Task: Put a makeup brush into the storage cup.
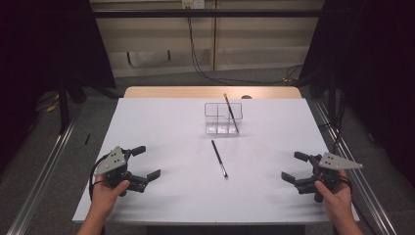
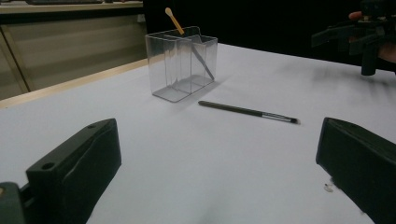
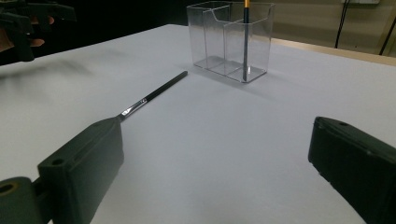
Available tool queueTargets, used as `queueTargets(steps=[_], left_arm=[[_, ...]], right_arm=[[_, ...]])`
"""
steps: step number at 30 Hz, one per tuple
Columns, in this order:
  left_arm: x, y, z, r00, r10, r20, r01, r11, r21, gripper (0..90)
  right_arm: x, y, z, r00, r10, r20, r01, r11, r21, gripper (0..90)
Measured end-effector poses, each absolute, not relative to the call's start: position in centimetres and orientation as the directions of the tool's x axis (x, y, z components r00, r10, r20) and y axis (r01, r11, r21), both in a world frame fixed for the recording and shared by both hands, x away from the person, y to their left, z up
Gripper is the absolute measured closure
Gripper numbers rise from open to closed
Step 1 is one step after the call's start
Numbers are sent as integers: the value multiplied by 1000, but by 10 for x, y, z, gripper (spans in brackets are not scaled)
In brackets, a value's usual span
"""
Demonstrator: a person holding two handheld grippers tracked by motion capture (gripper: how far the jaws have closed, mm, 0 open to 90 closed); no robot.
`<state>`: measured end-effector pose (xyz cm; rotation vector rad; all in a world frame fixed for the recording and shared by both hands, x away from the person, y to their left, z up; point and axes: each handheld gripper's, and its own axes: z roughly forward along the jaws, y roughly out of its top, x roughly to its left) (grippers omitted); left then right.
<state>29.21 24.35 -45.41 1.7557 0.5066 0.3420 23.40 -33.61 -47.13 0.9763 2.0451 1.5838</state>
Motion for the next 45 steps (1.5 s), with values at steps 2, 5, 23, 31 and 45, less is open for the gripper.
queueTargets(steps=[2, 5, 23, 31, 45], left_arm=[[292, 242, -454, 863, 504, -33, 152, -196, 969, 0], [291, 241, -454, 864, 503, -32, 153, -200, 968, 0], [290, 243, -453, 860, 510, -33, 151, -191, 970, 0], [289, 243, -452, 857, 515, -33, 149, -186, 971, 0], [289, 244, -452, 857, 515, -33, 149, -185, 971, 0]], right_arm=[[234, -335, -471, -693, 712, 116, 289, 127, 949, 29], [236, -334, -470, -693, 712, 114, 287, 127, 949, 29], [253, -309, -465, -715, 690, 110, 280, 138, 950, 28], [262, -301, -463, -721, 683, 116, 280, 134, 951, 28], [273, -285, -461, -737, 665, 119, 276, 135, 952, 29]])
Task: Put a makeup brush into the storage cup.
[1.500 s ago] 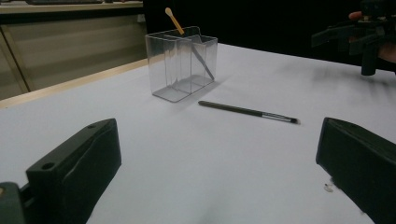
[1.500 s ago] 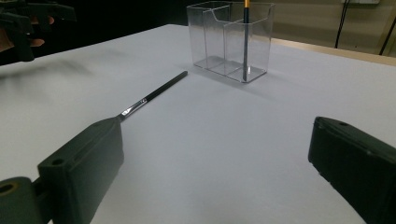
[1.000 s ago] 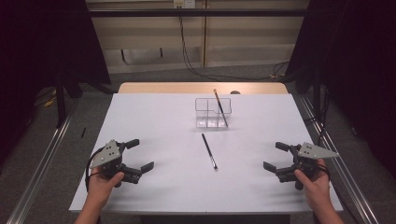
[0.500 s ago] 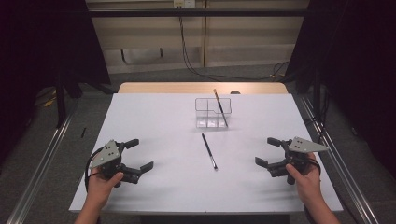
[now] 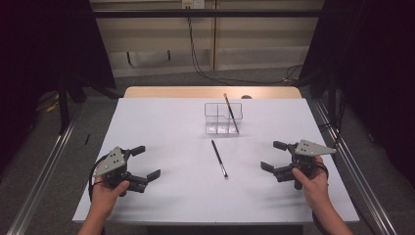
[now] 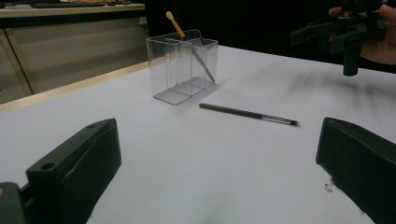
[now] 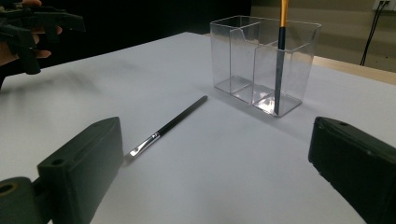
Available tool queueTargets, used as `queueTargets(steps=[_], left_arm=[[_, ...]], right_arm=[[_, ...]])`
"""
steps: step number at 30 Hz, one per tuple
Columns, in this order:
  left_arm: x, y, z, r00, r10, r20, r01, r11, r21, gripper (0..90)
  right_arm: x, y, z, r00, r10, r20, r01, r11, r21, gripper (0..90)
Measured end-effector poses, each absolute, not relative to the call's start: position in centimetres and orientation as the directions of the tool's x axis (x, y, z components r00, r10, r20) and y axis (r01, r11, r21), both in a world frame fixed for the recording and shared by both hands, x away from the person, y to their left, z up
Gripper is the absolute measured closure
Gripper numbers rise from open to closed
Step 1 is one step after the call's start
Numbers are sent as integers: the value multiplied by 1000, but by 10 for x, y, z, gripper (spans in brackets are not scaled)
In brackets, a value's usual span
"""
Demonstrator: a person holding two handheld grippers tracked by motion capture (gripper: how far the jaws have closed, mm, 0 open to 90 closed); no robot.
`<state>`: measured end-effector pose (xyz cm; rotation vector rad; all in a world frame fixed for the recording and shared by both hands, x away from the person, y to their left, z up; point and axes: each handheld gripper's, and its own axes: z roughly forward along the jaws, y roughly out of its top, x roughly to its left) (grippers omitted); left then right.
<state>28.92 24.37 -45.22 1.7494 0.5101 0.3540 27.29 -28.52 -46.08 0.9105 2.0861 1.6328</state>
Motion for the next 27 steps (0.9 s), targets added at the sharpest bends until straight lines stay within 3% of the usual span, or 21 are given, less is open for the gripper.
queueTargets(steps=[27], left_arm=[[289, 245, -452, 858, 513, -30, 148, -190, 971, 0]], right_arm=[[290, -257, -460, -763, 633, 132, 277, 135, 951, 29]])
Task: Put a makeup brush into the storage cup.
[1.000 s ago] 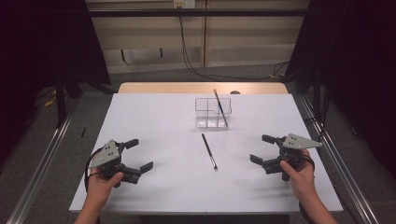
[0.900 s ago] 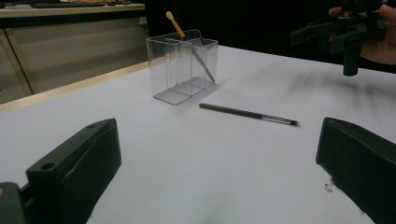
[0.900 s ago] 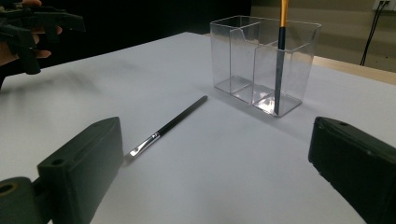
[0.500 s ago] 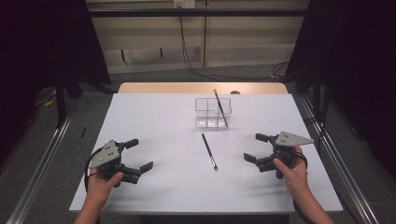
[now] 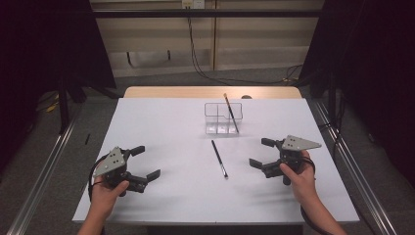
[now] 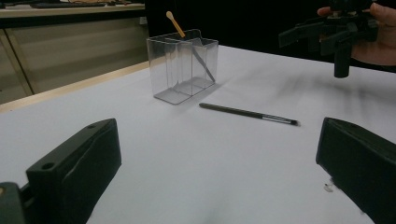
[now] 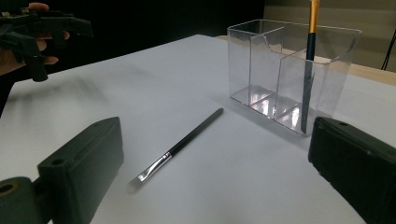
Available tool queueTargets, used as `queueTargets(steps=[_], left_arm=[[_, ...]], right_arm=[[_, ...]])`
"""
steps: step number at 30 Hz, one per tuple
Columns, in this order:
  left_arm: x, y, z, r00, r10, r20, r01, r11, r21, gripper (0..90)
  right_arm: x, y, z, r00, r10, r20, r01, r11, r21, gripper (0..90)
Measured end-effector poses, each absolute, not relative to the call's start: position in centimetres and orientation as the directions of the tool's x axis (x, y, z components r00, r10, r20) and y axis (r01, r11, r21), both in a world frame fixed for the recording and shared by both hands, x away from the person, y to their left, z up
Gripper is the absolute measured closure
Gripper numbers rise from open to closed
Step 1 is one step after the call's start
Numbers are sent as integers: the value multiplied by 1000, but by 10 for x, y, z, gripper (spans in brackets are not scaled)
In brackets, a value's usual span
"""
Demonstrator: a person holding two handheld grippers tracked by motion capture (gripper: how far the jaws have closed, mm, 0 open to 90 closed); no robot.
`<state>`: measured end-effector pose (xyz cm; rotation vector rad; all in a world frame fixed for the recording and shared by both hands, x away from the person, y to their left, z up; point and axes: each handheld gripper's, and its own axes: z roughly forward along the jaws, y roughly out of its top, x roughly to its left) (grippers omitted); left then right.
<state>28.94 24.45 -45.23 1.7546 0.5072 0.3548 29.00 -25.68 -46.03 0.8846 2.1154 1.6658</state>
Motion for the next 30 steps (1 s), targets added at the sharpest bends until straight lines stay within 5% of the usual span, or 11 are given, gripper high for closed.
queueTargets(steps=[30], left_arm=[[289, 244, -452, 856, 517, -17, 142, -203, 969, 0]], right_arm=[[304, -233, -458, -786, 606, 125, 270, 155, 950, 29]])
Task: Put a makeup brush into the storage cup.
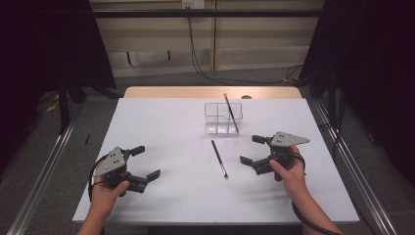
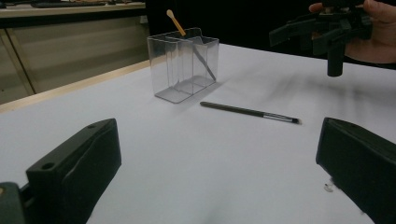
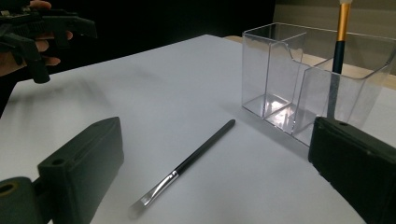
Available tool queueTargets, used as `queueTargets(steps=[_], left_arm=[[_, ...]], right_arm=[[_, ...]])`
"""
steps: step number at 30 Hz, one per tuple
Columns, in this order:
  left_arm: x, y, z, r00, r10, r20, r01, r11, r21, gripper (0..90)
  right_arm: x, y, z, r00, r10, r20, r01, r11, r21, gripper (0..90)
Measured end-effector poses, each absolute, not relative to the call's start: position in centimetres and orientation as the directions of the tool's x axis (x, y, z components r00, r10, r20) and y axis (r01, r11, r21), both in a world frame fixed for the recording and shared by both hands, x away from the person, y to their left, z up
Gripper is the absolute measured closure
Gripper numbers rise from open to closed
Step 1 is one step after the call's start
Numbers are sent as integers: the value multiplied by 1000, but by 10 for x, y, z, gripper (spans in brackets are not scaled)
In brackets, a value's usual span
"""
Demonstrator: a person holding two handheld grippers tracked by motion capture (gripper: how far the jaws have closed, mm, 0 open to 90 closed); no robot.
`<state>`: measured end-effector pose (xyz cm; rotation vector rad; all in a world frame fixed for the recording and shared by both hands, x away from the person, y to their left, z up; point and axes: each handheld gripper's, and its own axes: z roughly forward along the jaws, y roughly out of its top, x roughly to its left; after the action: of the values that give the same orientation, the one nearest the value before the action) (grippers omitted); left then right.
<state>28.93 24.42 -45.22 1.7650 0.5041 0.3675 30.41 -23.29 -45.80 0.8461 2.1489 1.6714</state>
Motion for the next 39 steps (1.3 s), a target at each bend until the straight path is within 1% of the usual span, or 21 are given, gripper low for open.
queueTargets(steps=[39], left_arm=[[289, 245, -452, 857, 515, -17, 142, -204, 969, 0]], right_arm=[[326, -203, -457, -795, 590, 139, 275, 147, 950, 29]])
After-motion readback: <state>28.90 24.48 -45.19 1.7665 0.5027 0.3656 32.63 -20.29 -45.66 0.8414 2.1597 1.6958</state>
